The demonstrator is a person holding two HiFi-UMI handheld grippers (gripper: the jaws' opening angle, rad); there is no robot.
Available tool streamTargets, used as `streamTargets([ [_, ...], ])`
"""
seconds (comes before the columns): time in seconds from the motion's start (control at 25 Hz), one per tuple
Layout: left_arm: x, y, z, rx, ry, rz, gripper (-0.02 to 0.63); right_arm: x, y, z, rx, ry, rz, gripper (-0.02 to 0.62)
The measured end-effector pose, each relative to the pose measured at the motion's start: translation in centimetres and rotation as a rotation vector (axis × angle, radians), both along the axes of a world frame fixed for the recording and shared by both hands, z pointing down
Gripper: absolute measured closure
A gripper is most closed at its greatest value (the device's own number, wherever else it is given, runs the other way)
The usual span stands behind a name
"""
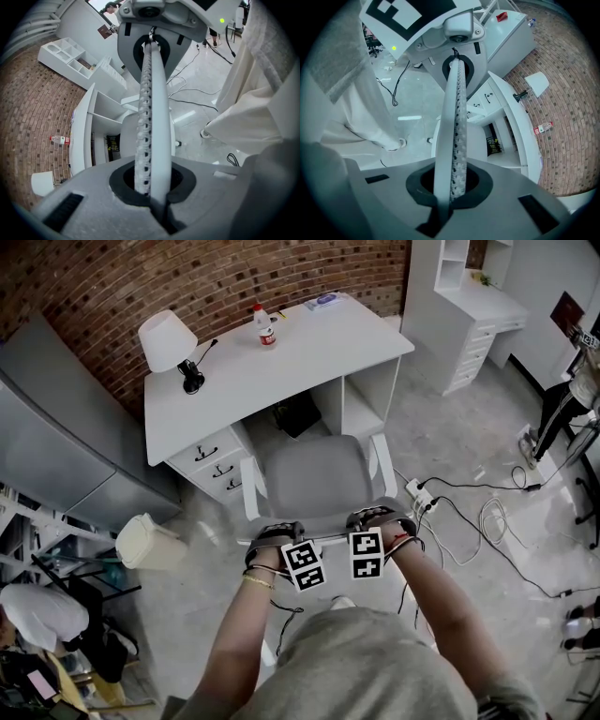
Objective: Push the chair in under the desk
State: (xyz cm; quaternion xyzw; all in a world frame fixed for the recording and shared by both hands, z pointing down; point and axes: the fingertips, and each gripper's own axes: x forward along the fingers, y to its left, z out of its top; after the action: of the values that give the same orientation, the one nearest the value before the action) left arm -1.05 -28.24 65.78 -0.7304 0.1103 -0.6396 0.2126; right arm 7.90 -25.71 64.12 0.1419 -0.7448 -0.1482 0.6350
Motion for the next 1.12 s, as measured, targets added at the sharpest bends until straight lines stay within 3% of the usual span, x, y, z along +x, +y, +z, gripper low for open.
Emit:
streamTargets([
  [1.12,0.6,-2.2,0.2,0.001,0.001,-0.014,0.592,0.6,-2.3,0.1,-0.001,0.003,-0.013,0.584],
])
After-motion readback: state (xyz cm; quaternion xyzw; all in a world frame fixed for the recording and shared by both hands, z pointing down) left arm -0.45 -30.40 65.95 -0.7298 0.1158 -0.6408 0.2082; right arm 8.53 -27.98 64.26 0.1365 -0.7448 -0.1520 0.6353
